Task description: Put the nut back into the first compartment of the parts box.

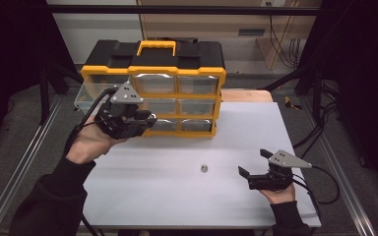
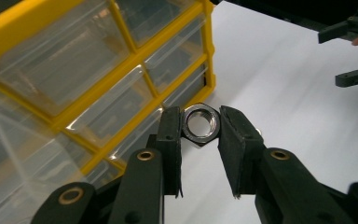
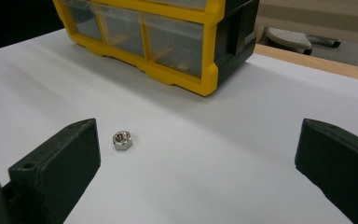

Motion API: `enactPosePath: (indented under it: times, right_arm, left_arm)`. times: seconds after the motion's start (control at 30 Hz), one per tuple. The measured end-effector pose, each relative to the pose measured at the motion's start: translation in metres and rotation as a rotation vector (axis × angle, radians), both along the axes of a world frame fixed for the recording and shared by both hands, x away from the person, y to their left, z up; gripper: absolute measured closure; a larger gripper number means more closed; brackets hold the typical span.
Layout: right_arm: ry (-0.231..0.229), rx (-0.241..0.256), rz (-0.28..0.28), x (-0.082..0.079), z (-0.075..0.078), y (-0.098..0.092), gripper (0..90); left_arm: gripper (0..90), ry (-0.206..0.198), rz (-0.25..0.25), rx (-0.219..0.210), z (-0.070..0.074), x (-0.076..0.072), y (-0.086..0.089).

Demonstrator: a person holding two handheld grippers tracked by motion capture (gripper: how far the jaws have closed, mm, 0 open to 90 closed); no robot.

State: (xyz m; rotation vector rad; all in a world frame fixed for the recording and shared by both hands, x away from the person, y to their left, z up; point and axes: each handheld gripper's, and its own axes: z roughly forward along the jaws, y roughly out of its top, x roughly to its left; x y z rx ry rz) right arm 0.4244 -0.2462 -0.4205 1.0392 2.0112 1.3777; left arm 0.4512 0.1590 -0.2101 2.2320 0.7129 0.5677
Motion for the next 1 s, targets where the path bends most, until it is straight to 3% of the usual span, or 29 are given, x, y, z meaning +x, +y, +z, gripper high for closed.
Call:
enactPosePath:
  times: [0.4,0.43,0.5,1.0]
  right_arm:
    - [0.001,-0.003,0.001,0.0,0.0,0.0,0.5]
    - [0.006,0.01,0.004,0.0,0.0,0.001,0.5]
    - [-0.003,-0.006,0.004,0.0,-0.001,0.0,0.5]
    - [0.002,-0.002,0.002,0.0,0.0,0.001,0.5]
  left_arm:
    - [69.4,-0.011,0.086,0.006,0.022,0.013,0.025]
    - [69.5,-0.014,0.099,-0.013,0.023,0.015,0.029]
    - [69.4,-0.01,0.106,-0.011,0.026,0.017,0.033]
    - [69.4,-0.014,0.221,-0.006,0.034,0.039,0.054]
